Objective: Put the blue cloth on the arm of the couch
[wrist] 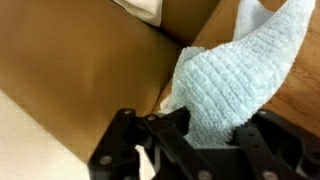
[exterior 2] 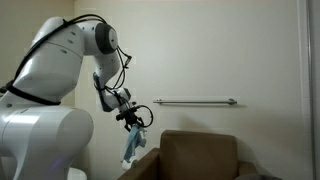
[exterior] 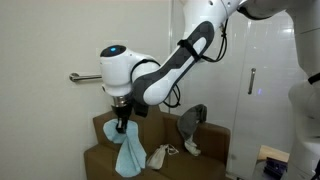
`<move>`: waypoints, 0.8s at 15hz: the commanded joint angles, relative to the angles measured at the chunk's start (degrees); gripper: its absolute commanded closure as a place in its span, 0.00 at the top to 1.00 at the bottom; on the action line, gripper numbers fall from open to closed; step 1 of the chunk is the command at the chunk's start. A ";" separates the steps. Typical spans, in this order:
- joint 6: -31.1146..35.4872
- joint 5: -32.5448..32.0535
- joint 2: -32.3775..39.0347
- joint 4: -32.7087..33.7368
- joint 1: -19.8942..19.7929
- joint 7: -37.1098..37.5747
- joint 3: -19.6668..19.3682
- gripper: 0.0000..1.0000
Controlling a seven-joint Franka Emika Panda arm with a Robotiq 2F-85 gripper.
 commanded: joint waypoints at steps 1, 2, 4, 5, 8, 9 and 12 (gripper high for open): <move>-4.24 -3.29 7.58 7.99 0.76 6.06 -0.73 0.01; -4.75 -2.97 9.44 9.66 0.75 6.43 -0.97 0.01; -5.40 -1.68 13.45 13.26 0.48 5.45 -1.66 0.01; -5.14 -1.01 15.45 14.79 0.29 5.12 -2.07 0.01; -4.85 1.40 20.90 19.16 -0.38 3.81 -3.05 0.01; -5.01 2.39 22.41 20.58 -0.56 3.04 -3.18 0.01; -5.43 4.78 26.30 24.21 -0.13 2.72 -4.16 0.01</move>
